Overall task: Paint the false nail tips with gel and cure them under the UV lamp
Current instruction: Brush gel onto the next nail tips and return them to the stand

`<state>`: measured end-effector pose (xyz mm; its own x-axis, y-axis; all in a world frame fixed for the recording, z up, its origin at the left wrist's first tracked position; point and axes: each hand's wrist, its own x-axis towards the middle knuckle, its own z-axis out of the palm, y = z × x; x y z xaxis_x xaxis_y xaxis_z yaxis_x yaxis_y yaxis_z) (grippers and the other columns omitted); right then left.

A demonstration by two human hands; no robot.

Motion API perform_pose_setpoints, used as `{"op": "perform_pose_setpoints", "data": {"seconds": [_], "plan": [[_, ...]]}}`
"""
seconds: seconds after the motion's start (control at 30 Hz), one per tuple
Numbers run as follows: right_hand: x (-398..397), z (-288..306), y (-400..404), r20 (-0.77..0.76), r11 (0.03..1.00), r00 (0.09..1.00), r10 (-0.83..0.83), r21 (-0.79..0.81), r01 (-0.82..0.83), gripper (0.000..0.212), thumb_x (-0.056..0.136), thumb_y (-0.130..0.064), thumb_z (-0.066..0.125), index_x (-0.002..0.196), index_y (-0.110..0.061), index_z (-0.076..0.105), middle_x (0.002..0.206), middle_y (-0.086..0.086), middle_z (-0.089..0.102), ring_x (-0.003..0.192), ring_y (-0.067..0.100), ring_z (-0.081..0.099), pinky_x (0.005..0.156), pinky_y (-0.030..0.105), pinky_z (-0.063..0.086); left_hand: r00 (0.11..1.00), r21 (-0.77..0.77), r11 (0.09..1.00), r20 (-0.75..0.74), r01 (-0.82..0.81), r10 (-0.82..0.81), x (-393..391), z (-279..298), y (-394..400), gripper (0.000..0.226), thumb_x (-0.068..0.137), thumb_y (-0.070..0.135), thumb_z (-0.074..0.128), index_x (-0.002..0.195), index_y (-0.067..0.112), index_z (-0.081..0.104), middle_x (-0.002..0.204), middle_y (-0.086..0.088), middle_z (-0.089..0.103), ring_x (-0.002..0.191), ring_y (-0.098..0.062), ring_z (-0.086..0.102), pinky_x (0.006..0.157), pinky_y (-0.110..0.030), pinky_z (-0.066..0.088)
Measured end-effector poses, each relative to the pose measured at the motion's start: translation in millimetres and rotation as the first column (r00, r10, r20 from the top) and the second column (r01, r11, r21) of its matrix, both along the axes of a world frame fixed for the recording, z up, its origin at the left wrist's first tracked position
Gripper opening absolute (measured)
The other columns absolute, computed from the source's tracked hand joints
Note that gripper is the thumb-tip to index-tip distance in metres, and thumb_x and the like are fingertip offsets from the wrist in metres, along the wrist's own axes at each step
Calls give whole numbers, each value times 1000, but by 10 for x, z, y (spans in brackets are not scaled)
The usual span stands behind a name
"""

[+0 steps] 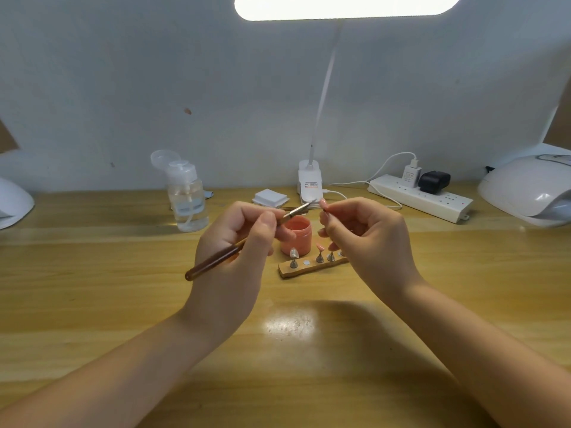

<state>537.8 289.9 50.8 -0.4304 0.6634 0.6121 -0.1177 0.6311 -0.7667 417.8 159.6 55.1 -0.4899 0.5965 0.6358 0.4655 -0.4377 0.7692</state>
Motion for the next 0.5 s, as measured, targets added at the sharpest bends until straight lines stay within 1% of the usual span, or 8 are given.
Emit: {"op": "perform_pose_setpoints", "data": {"seconds": [0.03,0.1,0.23,0.3,0.37,0.43,0.5], "plan": [[0,0,1,5,1000,1000,-5,9,5,12,86,-9,69,93,-18,71,79,4,72,71,21,70,63,42,58,1000,-4,1000,-8,2,-2,2,10,5,16,94,24,52,90,18,66,79,9,73,71,0,62,68,-13,48],[0,-3,-1,13,1000,1000,-12,24,12,12,86,-9,69,93,-19,71,79,3,72,73,19,70,65,43,58,999,-26,999,-28,25,-26,8,15,12,15,93,21,53,90,17,67,78,11,73,72,1,64,68,-9,46],[4,-9,6,20,999,999,-30,36,30,13,86,-9,69,94,-20,70,79,1,72,72,17,70,65,40,59,999,-16,999,3,48,-48,-13,-12,0,17,87,11,50,80,10,66,67,4,70,67,-6,66,65,-12,47],[1,-10,14,23,999,999,-36,37,35,12,86,-8,69,94,-17,71,79,0,72,72,16,70,65,39,59,1000,-4,1000,-10,19,-20,-17,-8,1,17,89,13,50,84,14,66,71,6,71,71,-6,66,67,-13,48],[-1,-10,14,30,998,999,-43,52,41,12,86,-8,69,95,-16,72,79,-1,72,73,15,70,66,38,59,1000,-15,1000,-31,4,-4,-12,10,9,15,91,18,52,89,20,67,78,10,73,78,-4,67,71,-12,48],[3,-7,11,32,997,998,-48,63,46,12,86,-8,69,94,-16,71,79,-1,71,72,14,70,65,37,59,999,-36,999,-38,26,-28,-4,11,10,13,91,17,54,90,19,67,80,10,74,81,-5,69,71,-10,48],[10,-2,12,38,996,998,-58,72,55,12,87,-9,69,94,-18,71,78,-2,71,71,14,69,65,36,59,999,-54,998,-37,33,-35,-11,-1,-1,13,87,15,54,86,15,67,75,7,72,76,-8,69,69,-12,49]]}}
